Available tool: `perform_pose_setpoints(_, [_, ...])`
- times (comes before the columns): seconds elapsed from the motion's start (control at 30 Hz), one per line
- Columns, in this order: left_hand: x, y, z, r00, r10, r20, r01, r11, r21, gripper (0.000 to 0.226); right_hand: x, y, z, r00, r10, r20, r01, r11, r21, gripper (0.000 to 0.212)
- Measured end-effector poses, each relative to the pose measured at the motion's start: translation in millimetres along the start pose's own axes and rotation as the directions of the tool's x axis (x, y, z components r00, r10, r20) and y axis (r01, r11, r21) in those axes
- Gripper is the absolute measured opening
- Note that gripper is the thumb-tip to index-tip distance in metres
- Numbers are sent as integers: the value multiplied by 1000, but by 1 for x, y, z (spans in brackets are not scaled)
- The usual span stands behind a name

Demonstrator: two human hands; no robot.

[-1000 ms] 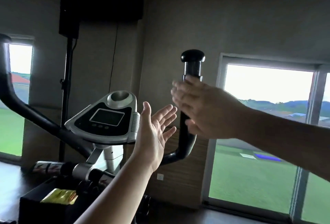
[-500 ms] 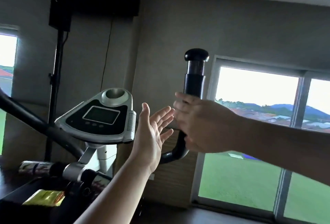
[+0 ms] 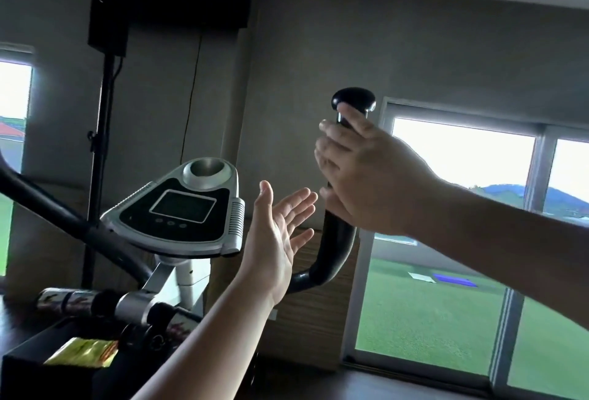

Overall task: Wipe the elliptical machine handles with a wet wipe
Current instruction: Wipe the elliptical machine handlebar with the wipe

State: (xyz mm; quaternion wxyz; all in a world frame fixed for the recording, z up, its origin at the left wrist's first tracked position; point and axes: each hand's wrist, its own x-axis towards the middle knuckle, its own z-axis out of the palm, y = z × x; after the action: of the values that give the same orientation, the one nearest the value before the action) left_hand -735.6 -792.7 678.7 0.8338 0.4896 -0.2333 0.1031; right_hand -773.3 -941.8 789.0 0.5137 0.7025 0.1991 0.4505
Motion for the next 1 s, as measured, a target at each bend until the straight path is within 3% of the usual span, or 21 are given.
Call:
perform_pose_setpoints(0.13, [-3,-2,1,1000,-10,22,9,1000,24,83,-40,-53,13,970,-225,91,219,973,71,47])
perform_pose_setpoints(0.17, [-3,-1,2,1000,-11,24,11,999,33,85,-44,-53,17,969,-244,46,240,968,78,47])
perform_pose_setpoints(0.3, [-2,3,8,999,19,42,-22,996,81,88,-26,1,32,981,-10,-193,42,986,164,62])
perform_pose_setpoints(0.37, [-3,5,13,999,30,41,-34,994,101,88,-26,-2,41,974,51,-222,-12,985,173,66])
perform_pose_setpoints(0.53, [-5,6,22,999,48,21,-50,990,132,83,-57,-46,78,939,-122,-320,118,992,-34,64])
perform_pose_setpoints(0.7, [-6,1,39,988,151,-31,-143,971,190,76,-25,-5,87,857,207,-472,-2,917,399,74])
perform_pose_setpoints(0.77, [-9,-5,45,976,205,-71,-185,957,222,68,-32,-28,97,833,307,-459,32,803,595,81])
perform_pose_setpoints(0.83, [-14,-10,50,953,288,-89,-252,923,290,53,-48,-70,105,823,404,-400,95,595,798,86])
perform_pose_setpoints(0.9, [-16,-14,54,915,401,-55,-338,831,442,40,-62,-107,104,812,491,-316,204,268,942,83])
perform_pose_setpoints(1.0, [-16,-20,57,857,514,36,-392,604,694,42,-52,-106,86,824,557,-104,302,-275,913,80])
